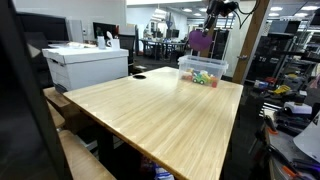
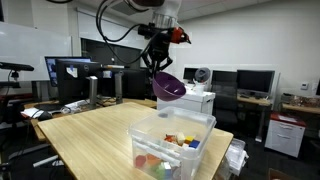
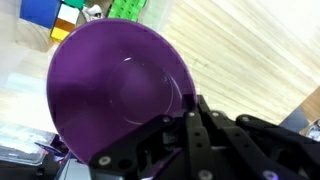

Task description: Pour the contents in the purple bowl into the clear container

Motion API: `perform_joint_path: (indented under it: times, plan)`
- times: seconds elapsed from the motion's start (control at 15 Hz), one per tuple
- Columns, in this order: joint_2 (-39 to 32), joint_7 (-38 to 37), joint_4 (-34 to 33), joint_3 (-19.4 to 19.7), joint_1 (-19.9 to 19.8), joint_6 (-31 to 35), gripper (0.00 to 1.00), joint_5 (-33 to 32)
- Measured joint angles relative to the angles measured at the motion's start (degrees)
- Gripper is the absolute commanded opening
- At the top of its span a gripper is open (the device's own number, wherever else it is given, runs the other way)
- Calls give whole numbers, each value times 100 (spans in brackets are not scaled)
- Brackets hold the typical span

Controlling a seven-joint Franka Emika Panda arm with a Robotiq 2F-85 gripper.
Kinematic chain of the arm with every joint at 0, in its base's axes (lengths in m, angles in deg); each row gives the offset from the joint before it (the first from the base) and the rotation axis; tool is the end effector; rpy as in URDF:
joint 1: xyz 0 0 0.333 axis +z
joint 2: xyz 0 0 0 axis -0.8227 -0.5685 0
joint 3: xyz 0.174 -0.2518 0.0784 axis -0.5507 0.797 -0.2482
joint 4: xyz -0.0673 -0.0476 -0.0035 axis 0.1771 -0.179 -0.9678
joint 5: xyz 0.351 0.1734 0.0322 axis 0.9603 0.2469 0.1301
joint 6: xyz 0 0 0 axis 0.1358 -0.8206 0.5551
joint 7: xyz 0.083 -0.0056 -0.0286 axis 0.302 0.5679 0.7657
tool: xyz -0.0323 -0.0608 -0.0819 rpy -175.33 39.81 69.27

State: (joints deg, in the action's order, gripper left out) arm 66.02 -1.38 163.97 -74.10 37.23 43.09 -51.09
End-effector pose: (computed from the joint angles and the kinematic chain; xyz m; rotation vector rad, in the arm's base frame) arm 0.5359 -0.2876 0.5042 -2.8248 -0.7188 -0.2188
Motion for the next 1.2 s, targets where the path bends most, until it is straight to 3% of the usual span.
perform_joint_path:
  times: [0.33, 1.2]
  plan:
    - [1058, 450, 1652, -223, 436, 1351, 1, -862]
    - [3381, 1409, 5439, -393, 1328, 3183, 1, -2088]
